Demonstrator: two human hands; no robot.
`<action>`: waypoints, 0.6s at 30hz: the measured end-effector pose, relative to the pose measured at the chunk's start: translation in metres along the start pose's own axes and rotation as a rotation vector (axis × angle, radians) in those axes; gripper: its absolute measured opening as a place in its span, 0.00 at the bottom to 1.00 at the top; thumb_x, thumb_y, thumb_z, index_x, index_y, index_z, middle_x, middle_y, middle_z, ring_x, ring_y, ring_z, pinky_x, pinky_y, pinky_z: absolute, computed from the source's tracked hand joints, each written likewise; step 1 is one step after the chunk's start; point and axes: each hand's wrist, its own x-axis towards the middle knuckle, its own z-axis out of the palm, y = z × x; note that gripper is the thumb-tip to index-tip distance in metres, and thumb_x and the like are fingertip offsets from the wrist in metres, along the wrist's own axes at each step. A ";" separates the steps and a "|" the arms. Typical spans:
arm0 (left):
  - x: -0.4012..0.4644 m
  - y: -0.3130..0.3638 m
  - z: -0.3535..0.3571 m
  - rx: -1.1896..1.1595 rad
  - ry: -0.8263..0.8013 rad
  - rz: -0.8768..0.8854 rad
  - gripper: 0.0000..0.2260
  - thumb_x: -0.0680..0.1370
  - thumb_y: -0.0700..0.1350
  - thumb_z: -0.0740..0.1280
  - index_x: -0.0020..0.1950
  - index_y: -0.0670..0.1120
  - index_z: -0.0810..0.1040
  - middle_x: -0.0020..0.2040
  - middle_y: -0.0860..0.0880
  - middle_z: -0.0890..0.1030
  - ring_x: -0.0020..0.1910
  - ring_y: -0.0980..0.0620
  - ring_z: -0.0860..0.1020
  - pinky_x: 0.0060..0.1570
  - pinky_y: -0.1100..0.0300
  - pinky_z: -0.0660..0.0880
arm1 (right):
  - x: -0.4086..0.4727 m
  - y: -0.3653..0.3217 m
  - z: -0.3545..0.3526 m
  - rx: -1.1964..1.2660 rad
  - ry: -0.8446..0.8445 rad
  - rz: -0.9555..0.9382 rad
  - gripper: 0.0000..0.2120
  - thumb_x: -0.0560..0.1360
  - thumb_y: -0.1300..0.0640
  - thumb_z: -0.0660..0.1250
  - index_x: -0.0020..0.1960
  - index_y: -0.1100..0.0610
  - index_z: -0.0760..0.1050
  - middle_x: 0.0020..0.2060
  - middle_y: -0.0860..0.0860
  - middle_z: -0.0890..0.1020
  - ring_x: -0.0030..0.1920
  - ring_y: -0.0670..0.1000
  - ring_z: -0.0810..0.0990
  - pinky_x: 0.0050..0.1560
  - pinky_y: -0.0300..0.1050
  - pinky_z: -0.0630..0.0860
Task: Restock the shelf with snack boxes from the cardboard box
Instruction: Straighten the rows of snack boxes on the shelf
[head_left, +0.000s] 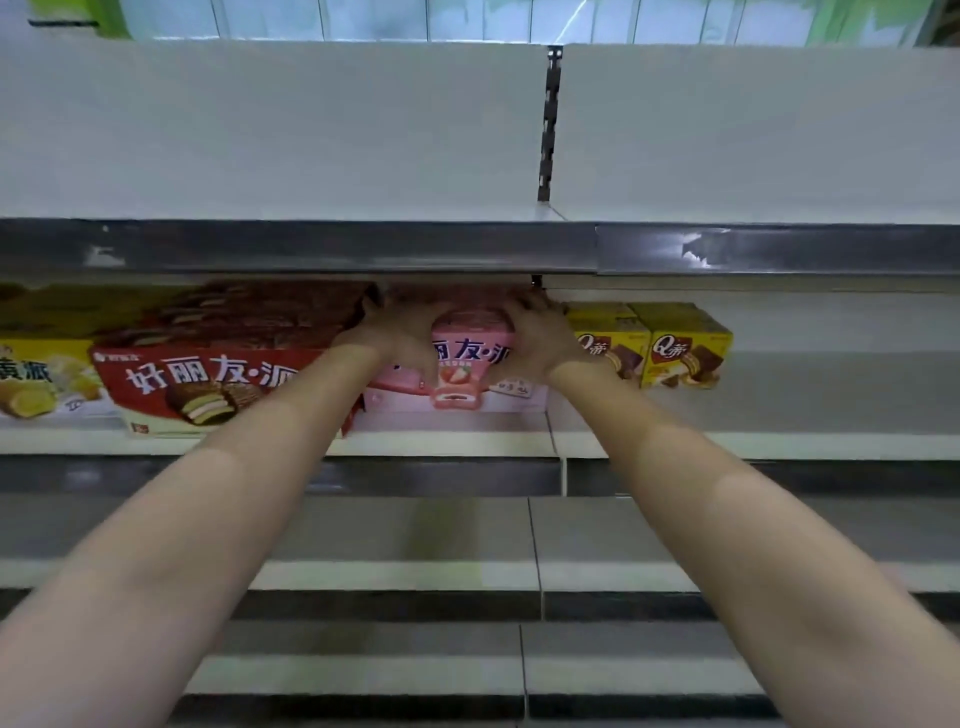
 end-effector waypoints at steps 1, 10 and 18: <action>-0.001 0.001 0.001 0.035 -0.003 0.004 0.55 0.57 0.52 0.80 0.78 0.61 0.54 0.78 0.48 0.61 0.77 0.37 0.56 0.72 0.31 0.46 | -0.002 0.000 -0.001 0.037 0.006 0.009 0.53 0.58 0.39 0.82 0.76 0.51 0.63 0.75 0.60 0.64 0.75 0.64 0.60 0.75 0.56 0.58; -0.019 0.054 -0.020 -0.544 0.086 0.486 0.23 0.73 0.34 0.70 0.68 0.45 0.75 0.62 0.50 0.79 0.57 0.59 0.77 0.54 0.73 0.71 | -0.031 0.021 -0.021 0.151 0.145 0.199 0.23 0.83 0.43 0.55 0.68 0.57 0.75 0.62 0.60 0.77 0.64 0.59 0.74 0.63 0.45 0.69; -0.001 0.159 -0.001 -0.239 0.140 0.572 0.22 0.76 0.46 0.68 0.69 0.46 0.73 0.68 0.43 0.75 0.65 0.43 0.74 0.63 0.51 0.72 | -0.060 0.084 -0.037 0.031 0.077 0.354 0.19 0.73 0.55 0.69 0.63 0.57 0.77 0.59 0.58 0.81 0.60 0.59 0.78 0.62 0.49 0.74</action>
